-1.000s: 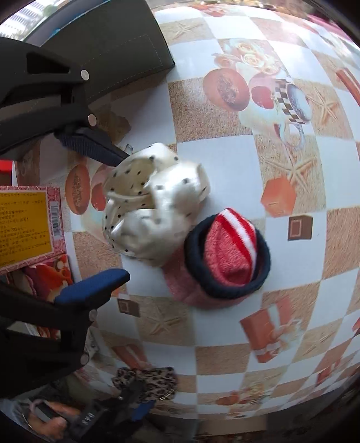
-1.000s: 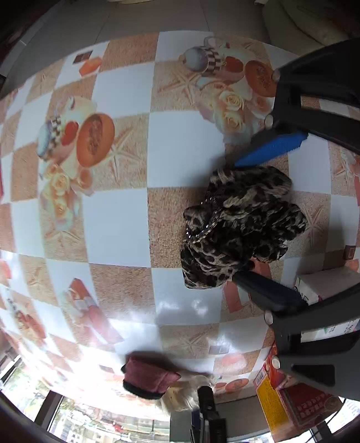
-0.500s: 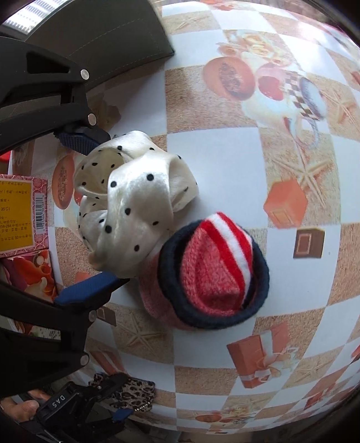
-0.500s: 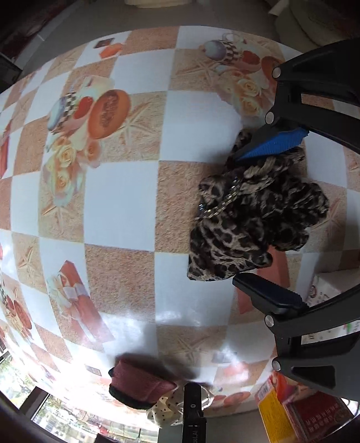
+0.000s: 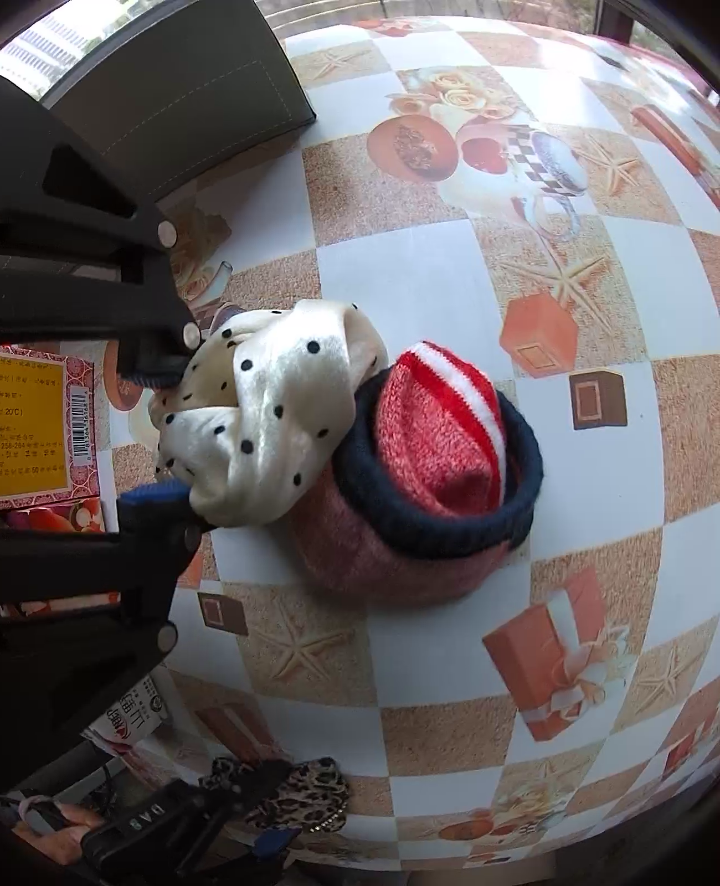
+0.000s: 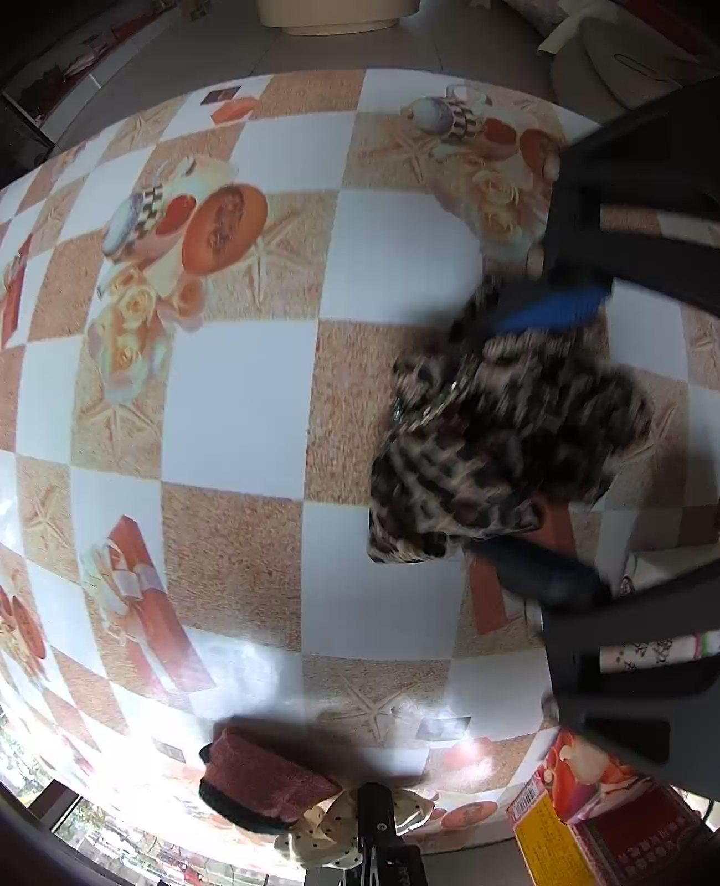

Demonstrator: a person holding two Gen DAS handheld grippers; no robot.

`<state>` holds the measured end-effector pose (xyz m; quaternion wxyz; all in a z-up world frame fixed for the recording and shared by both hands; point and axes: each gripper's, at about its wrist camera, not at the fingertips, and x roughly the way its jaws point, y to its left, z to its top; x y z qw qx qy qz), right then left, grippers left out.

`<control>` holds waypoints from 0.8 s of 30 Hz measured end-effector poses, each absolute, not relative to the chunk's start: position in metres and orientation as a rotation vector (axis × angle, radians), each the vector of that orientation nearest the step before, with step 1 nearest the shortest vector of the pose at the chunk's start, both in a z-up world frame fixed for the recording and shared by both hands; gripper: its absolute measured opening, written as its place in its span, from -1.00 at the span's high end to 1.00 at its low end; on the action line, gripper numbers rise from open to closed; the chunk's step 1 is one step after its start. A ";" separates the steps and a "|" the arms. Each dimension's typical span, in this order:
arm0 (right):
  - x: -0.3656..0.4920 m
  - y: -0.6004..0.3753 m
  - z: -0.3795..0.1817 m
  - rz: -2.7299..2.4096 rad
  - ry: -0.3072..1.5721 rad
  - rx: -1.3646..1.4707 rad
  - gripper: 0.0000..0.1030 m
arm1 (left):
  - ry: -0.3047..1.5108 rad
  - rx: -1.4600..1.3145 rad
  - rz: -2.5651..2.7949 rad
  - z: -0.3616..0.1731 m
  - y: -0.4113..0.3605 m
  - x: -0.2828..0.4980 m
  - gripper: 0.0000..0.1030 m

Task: Organize soft objects
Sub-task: 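Lift the polka-dot scarf and leopard scrunchie and carry both toward the box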

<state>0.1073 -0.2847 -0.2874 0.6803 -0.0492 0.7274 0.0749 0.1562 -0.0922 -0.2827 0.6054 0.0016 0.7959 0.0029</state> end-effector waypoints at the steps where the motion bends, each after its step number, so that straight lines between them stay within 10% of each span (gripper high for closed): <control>1: 0.108 -0.286 -0.286 0.167 1.626 -0.105 0.21 | 1.836 0.011 0.009 -0.281 -0.102 0.157 0.55; 24: 0.106 -0.363 -0.223 0.071 1.593 0.205 0.40 | 1.648 0.067 -0.199 -0.161 -0.173 0.170 0.56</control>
